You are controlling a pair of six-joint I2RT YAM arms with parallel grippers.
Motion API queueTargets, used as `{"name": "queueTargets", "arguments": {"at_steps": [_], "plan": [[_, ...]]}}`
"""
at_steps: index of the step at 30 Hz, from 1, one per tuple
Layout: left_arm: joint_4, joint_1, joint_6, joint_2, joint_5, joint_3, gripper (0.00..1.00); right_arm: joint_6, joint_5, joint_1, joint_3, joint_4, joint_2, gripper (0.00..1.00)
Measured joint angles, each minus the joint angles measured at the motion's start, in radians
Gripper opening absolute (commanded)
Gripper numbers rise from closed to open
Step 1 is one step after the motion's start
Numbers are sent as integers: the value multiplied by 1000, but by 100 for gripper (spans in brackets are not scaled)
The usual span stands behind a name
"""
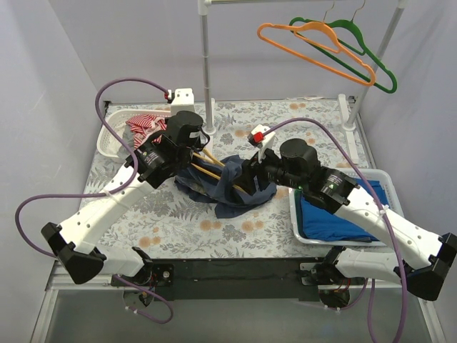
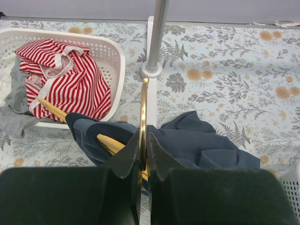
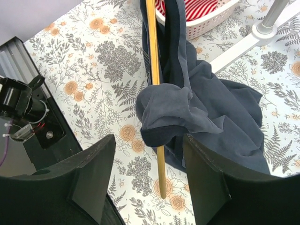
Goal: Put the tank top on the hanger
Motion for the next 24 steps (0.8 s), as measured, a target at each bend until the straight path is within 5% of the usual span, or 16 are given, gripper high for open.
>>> {"name": "queueTargets", "arguments": {"at_steps": [9, 12, 13, 16, 20, 24], "plan": [[-2, -37, 10, 16, -21, 81, 0, -38, 14, 12, 50, -10, 43, 64], [0, -55, 14, 33, -26, 103, 0, -51, 36, 26, 51, -23, 84, 46], [-2, -61, 15, 41, -27, 110, 0, -49, 49, 29, 51, -28, 90, 30], [-5, -77, 19, 65, -29, 131, 0, -49, 98, 35, 51, -49, 87, 3], [-4, -91, 19, 89, -13, 172, 0, -38, 166, 36, 48, -62, 38, 1], [6, -106, 15, 113, 38, 238, 18, -27, 216, 38, 28, -71, -51, 1]]}}
